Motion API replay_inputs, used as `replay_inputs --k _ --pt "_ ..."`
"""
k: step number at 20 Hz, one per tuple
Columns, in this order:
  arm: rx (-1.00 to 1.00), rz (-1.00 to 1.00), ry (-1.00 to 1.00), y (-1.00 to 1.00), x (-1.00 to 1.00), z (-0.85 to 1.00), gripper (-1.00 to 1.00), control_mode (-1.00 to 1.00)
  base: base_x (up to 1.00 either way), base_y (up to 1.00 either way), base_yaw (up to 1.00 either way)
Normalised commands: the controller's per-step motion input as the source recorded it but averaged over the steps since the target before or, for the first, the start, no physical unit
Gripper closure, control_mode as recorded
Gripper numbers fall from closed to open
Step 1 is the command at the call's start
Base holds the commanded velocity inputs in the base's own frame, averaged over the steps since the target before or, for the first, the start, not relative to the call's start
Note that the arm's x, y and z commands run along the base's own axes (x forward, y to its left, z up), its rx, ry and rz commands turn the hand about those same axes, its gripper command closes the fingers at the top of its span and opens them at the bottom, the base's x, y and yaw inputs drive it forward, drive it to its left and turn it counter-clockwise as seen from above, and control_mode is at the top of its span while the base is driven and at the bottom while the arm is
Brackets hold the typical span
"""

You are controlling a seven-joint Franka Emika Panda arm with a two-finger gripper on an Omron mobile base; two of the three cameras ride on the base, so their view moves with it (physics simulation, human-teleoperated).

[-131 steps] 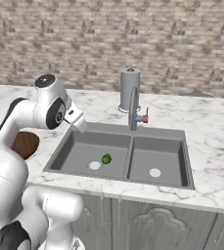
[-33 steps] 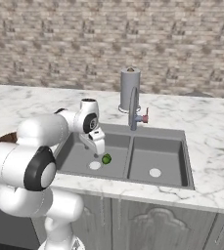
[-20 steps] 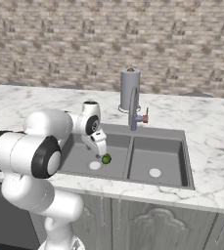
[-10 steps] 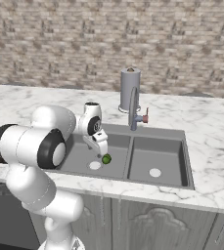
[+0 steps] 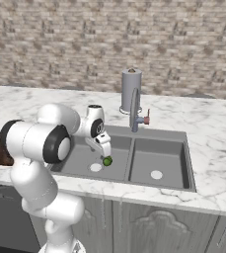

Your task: Pick the oranges from the cabinet and place them in one bowl. Pick the avocado from the sink and place it in the other bowl.

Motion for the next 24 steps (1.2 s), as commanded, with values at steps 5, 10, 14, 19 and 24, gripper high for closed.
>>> replay_inputs --k 5,10,14,19,24 --pt "0.0 0.04 -0.01 -0.05 0.15 -0.12 -1.0 -1.0 0.0 0.0 0.0" --pt "0.0 0.04 -0.02 -0.03 0.17 -0.13 -1.0 -1.0 0.0 0.0 0.0" --pt "0.0 0.05 -0.04 -0.01 0.19 -0.13 -1.0 -1.0 0.0 0.0 0.0" --pt "0.0 0.05 -0.06 0.0 0.19 -0.13 -1.0 -1.0 0.0 0.0 0.0" --pt "0.0 0.05 -0.05 -0.02 0.2 -0.13 -1.0 -1.0 0.0 0.0 0.0"
